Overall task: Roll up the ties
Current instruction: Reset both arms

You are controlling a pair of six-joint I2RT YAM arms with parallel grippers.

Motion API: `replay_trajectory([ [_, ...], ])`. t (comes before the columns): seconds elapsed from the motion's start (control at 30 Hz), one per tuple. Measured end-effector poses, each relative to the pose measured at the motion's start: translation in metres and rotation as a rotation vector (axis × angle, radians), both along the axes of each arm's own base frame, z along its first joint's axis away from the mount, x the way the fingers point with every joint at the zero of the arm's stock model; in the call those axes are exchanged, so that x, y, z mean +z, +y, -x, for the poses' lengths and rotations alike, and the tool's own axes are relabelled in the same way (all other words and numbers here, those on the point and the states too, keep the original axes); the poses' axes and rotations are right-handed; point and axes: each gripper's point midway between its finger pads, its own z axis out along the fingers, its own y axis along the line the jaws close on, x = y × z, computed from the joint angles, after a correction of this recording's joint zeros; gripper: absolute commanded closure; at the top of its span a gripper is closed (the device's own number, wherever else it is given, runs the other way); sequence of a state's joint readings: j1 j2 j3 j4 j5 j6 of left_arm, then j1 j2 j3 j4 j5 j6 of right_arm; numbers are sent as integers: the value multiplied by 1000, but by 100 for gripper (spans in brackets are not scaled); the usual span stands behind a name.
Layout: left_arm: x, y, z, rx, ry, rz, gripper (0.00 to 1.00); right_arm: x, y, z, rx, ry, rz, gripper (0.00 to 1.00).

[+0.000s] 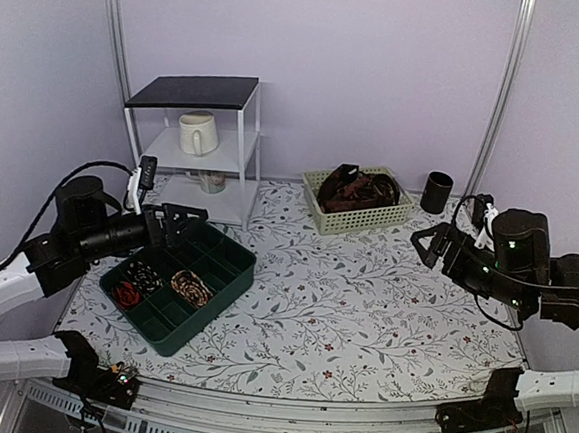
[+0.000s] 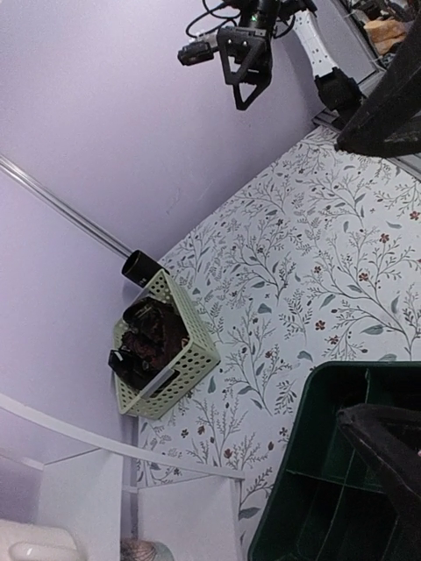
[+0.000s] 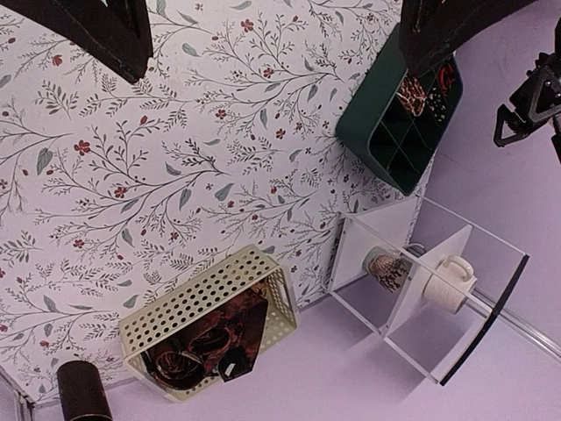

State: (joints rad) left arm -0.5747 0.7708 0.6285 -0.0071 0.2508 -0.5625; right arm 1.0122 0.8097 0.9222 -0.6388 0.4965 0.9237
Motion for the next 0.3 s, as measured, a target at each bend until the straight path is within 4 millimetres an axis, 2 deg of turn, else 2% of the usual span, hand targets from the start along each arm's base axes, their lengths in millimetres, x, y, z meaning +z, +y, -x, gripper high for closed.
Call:
replay_trajectory([
  [0.1, -10, -3, -4, -1, 33, -7, 1, -4, -4, 1, -10, 7, 4, 0],
  [0.3, -17, -6, -10, 4, 51, -12, 1, -15, -6, 2, -14, 33, 37, 0],
])
